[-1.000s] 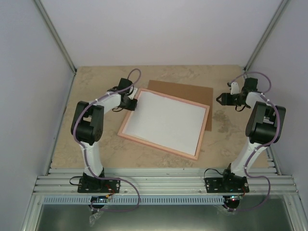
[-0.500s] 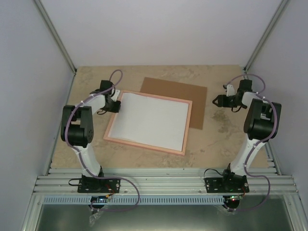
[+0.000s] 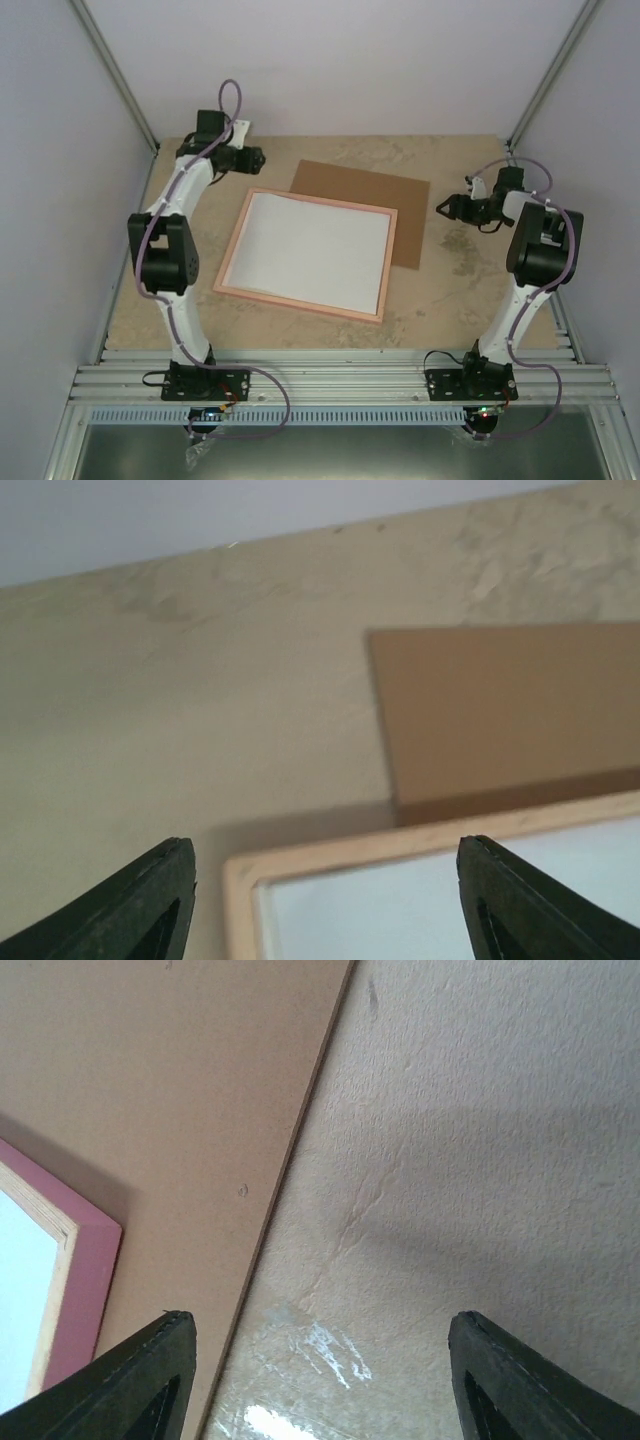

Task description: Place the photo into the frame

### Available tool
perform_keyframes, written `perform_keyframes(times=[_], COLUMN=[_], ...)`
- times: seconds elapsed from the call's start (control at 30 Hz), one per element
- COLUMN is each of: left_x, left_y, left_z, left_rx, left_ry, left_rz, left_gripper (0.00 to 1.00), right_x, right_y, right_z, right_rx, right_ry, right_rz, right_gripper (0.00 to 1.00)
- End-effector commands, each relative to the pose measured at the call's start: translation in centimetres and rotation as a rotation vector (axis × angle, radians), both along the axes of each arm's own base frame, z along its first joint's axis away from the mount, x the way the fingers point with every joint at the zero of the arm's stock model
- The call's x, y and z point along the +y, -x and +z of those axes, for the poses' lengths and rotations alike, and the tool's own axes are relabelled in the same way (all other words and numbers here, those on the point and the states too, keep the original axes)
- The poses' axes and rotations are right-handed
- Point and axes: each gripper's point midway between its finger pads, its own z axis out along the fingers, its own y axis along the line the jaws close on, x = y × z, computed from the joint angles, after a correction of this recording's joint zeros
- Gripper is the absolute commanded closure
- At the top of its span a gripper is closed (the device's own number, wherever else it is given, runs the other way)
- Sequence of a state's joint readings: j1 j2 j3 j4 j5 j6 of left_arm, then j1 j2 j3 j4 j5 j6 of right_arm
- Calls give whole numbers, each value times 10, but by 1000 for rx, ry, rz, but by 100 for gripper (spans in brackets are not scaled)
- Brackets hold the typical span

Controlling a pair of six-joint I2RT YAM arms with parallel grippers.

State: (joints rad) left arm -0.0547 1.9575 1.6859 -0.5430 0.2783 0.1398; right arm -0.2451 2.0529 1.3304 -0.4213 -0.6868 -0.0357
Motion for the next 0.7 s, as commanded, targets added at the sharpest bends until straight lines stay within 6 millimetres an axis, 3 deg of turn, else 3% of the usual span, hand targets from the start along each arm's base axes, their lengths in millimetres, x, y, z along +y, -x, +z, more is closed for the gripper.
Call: perform_keyframes(times=[0.0, 0.13, 0.33, 0.47, 0.67], left_x=[-62, -94, -98, -98, -121], left_y=[-16, -36, -65, -68, -58], left_z=[-30, -47, -91, -119, -152], left_rx=[108, 155, 198, 233, 310], left_ry=[207, 324, 316, 280, 290], left_rz=[-94, -108, 12, 59, 18], left_gripper=[26, 19, 18, 19, 21], right_x=[5, 4, 13, 24, 46], right_y=[-3, -6, -9, -9, -9], right_z=[-2, -10, -26, -36, -56], right_rx=[62, 99, 141, 170, 229], right_ry=[-107, -128, -154, -170, -202], right_rz=[-71, -125, -147, -147, -119], right_gripper=[29, 27, 26, 25, 26])
